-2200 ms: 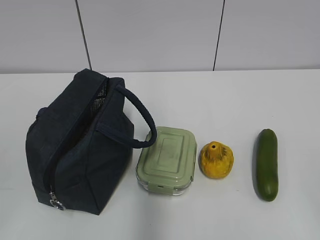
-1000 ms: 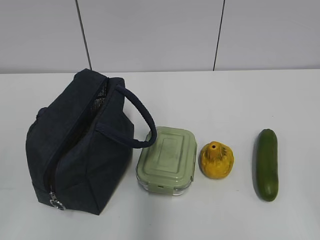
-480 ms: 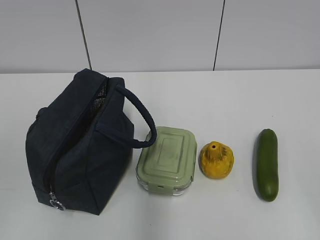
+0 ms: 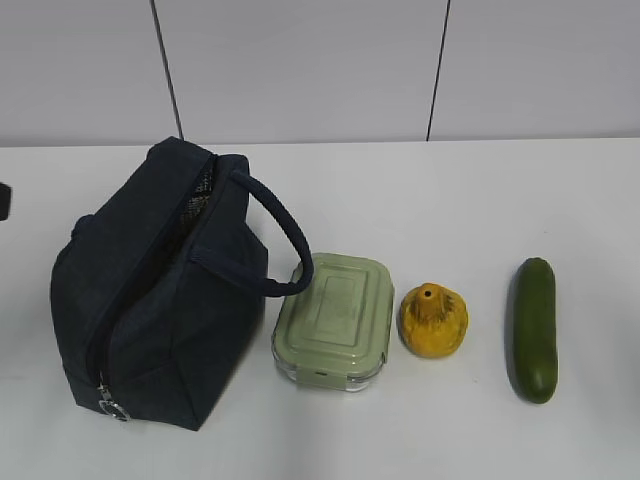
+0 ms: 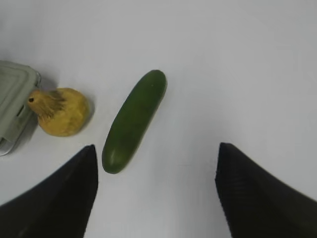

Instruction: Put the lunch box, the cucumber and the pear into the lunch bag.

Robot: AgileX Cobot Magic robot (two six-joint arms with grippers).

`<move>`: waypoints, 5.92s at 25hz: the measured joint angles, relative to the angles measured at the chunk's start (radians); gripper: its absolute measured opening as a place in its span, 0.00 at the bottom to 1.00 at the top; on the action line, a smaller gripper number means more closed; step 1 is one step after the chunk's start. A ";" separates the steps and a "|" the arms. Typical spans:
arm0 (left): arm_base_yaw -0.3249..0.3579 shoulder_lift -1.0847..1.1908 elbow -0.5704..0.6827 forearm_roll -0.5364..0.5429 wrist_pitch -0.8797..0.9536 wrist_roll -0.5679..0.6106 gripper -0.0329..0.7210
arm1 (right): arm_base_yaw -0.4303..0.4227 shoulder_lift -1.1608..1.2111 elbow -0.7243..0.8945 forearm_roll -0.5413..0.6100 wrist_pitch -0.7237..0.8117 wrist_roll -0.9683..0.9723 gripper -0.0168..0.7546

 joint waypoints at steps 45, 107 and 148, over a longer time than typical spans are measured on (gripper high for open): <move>-0.040 0.396 -0.127 0.010 0.151 0.156 0.05 | -0.139 1.165 -0.499 0.459 0.147 -0.129 0.76; -0.040 0.396 -0.127 -0.051 0.119 0.157 0.05 | 0.441 1.413 -0.929 1.336 -0.132 -0.958 0.52; -0.040 0.396 -0.132 -0.040 0.107 0.157 0.05 | 0.344 1.372 -1.030 0.105 0.496 -0.134 0.76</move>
